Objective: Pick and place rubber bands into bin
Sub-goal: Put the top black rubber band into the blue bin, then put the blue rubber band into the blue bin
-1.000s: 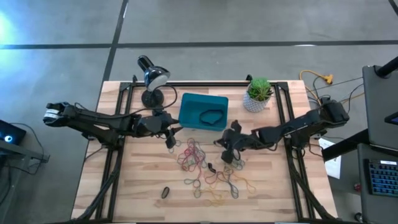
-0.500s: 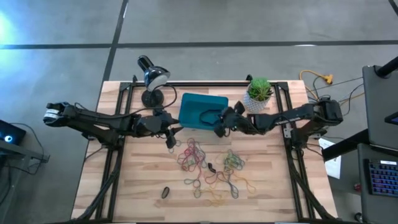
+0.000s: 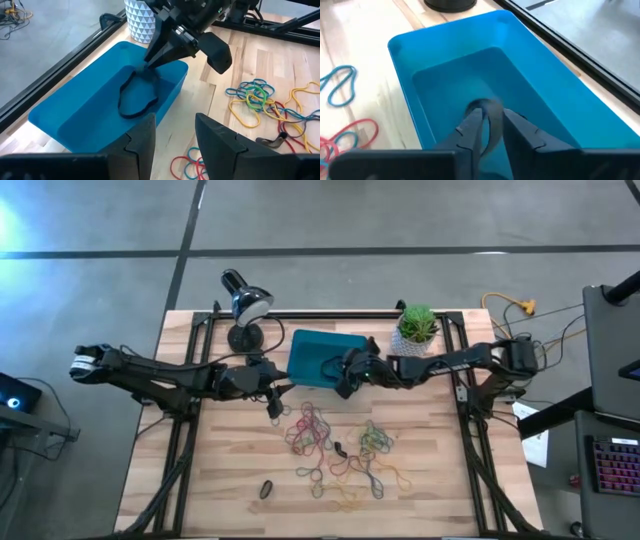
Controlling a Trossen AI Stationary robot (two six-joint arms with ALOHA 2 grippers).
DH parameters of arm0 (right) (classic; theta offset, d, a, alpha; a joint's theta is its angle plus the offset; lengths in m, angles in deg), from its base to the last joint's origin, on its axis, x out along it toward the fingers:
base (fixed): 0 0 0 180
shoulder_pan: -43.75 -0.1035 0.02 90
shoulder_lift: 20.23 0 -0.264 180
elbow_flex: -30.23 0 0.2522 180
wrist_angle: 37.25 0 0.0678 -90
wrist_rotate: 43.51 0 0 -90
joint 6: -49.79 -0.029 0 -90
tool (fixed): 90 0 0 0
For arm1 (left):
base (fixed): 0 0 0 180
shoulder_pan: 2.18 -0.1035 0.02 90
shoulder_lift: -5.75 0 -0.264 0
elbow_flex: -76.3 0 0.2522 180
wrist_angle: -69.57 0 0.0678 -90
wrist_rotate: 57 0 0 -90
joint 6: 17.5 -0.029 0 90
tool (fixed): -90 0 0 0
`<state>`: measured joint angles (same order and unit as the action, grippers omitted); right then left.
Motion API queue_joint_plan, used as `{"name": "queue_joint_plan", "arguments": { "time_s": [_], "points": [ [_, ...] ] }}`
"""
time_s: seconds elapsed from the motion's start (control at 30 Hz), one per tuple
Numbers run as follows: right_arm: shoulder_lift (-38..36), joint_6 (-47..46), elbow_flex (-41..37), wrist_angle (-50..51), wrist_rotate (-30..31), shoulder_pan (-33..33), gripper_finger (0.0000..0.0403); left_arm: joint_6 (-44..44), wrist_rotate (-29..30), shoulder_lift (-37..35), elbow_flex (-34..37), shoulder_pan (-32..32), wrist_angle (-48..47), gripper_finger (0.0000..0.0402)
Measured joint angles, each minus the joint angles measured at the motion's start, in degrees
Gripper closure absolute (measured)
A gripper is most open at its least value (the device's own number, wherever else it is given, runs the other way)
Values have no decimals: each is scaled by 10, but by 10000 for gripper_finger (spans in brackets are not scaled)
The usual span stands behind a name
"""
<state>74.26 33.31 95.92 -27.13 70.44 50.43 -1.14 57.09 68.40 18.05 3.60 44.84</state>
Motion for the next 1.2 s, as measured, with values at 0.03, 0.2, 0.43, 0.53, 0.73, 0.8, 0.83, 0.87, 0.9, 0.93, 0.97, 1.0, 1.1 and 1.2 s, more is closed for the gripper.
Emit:
{"name": "queue_joint_plan", "arguments": {
  "time_s": [0.03, 0.2, 0.43, 0.53, 0.73, 0.8, 0.83, 0.87, 0.9, 0.93, 0.97, 1.0, 1.1, 1.2],
  "points": [
    [3, 1, 4, 0, 0, 1, 325, 0, 0, 0, 0, 0, 0, 278],
    [9, 1, 7, 5, 0, 7, 286, 6, -1, 0, 10, 0, -1, 278],
    [-17, 36, 6, 24, -108, 2, 259, 27, -157, 0, 55, 1, -33, 278],
    [-35, 53, 6, 36, -177, -7, 257, 29, -193, 6, 81, 7, -54, 278],
    [-79, 53, 6, 68, -201, -44, 258, 36, -172, 36, 94, 11, -131, 278],
    [-96, 50, 6, 79, -201, -61, 261, 47, -156, 54, 93, 11, -129, 278],
    [-104, 47, 5, 83, -201, -71, 263, 54, -149, 62, 93, 11, -135, 278],
    [-114, 46, 5, 88, -201, -79, 265, 59, -143, 71, 93, 11, -138, 279],
    [-124, 43, 5, 97, -201, -88, 267, 67, -142, 82, 93, 9, -136, 279],
    [-133, 39, 4, 101, -200, -97, 269, 74, -141, 93, 94, 9, -135, 279],
    [-142, 34, 4, 102, -199, -105, 271, 82, -141, 103, 96, 9, -136, 279],
    [-152, 31, 4, 110, -197, -113, 273, 90, -141, 113, 97, 9, -138, 279],
    [-179, 16, 3, 118, -195, -136, 279, 113, -139, 139, 102, 6, -135, 279],
    [-204, -2, 2, 123, -193, -154, 285, 131, -112, 160, 103, 6, -135, 279]
  ]
}}
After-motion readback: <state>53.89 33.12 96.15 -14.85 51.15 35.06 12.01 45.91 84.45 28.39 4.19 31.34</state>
